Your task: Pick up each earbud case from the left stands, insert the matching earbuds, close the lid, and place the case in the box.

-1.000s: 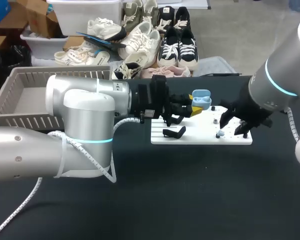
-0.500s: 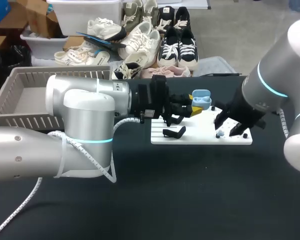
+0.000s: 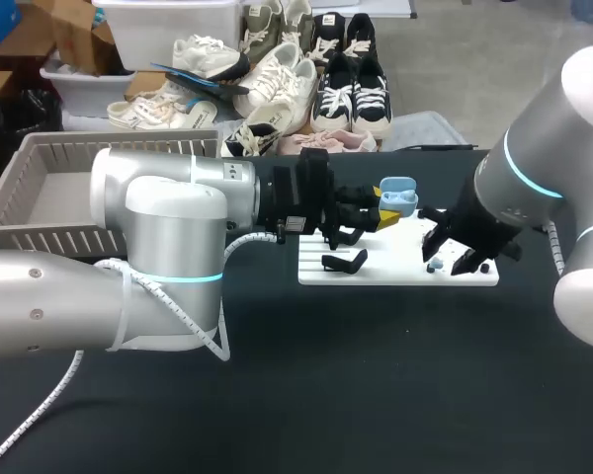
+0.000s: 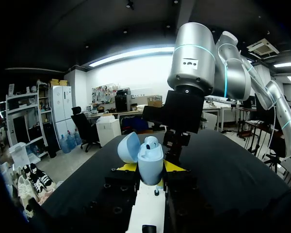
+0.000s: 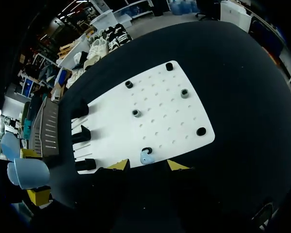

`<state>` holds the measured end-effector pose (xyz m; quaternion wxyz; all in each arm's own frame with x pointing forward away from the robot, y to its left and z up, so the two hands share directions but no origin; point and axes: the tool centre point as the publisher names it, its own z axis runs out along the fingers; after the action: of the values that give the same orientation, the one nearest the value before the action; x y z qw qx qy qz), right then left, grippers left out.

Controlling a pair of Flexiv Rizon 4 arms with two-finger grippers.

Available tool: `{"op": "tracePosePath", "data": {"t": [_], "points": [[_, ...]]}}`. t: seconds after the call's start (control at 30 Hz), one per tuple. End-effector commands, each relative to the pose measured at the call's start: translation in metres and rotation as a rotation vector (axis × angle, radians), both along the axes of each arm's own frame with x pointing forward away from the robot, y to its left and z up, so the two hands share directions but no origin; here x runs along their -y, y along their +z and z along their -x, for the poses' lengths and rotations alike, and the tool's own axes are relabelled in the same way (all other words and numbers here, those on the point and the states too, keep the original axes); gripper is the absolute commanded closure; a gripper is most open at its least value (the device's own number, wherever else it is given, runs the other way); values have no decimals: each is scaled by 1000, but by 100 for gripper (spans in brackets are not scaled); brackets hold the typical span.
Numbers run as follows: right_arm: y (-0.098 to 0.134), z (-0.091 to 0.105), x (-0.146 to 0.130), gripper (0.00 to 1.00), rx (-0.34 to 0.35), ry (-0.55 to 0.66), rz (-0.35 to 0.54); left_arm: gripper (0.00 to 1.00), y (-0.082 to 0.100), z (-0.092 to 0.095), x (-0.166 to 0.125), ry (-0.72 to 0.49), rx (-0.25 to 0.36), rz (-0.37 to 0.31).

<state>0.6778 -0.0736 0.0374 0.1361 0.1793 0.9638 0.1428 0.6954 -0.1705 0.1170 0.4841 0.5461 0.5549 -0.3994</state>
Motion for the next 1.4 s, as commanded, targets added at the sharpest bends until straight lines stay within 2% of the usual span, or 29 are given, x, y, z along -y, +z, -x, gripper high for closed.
{"op": "tracePosePath", "data": {"t": [0.03,1.4], "points": [[-4,-3,0,57,-2,-8,-1,100,-1,0,0,3,2,4],[-15,-7,-2,59,-20,5,-15,100,-1,0,0,3,2,4]]}}
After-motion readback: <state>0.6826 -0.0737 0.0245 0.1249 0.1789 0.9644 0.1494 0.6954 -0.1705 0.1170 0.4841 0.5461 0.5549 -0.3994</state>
